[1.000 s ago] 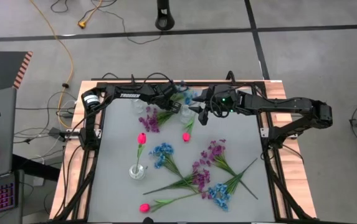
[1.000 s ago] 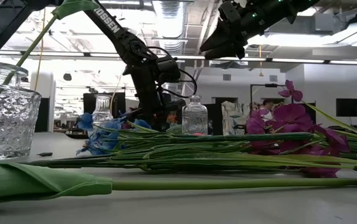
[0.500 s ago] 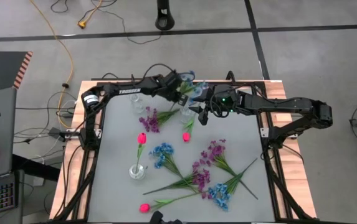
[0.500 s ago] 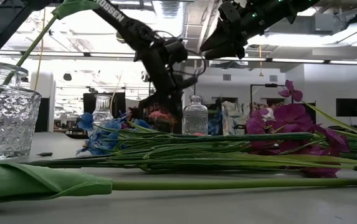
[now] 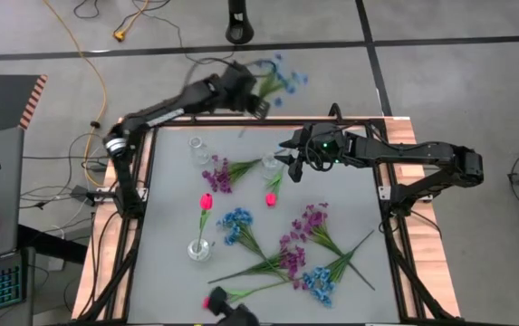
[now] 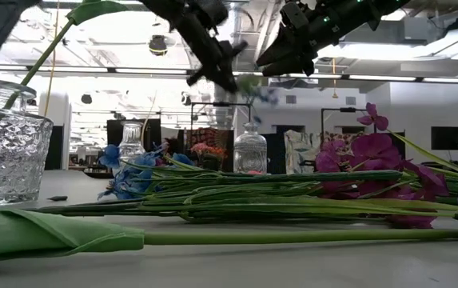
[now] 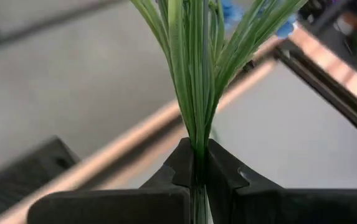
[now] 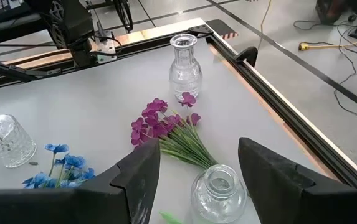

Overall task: Sort flowers into vase by color
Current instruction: Put the top blue flower into the top left transparent vase

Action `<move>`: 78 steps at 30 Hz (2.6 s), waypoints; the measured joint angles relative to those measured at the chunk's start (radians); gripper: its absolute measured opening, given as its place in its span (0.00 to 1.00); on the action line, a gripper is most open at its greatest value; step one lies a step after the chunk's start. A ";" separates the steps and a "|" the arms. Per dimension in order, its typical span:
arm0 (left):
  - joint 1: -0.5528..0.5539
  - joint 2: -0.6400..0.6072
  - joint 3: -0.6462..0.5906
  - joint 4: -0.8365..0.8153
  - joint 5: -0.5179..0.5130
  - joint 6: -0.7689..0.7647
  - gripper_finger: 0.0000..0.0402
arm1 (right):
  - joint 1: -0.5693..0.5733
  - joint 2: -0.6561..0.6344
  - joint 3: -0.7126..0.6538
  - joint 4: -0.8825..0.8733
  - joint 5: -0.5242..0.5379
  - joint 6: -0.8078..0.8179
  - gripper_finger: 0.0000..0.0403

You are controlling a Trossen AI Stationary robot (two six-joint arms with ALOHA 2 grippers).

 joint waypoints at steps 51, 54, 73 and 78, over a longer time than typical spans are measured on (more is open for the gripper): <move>0.009 -0.914 -1.468 1.359 -0.352 0.401 0.02 | 0.000 0.000 0.000 0.004 0.000 0.000 0.61; 0.009 -0.914 -1.468 1.351 -0.352 0.393 0.02 | 0.000 0.000 0.000 0.004 0.000 0.000 0.61; 0.009 -0.814 -1.467 1.294 -0.300 0.299 0.02 | 0.000 0.002 0.000 0.004 0.000 0.000 0.61; 0.008 -0.814 -1.467 1.268 -0.293 0.289 0.02 | 0.000 0.003 0.000 0.004 0.000 0.000 0.61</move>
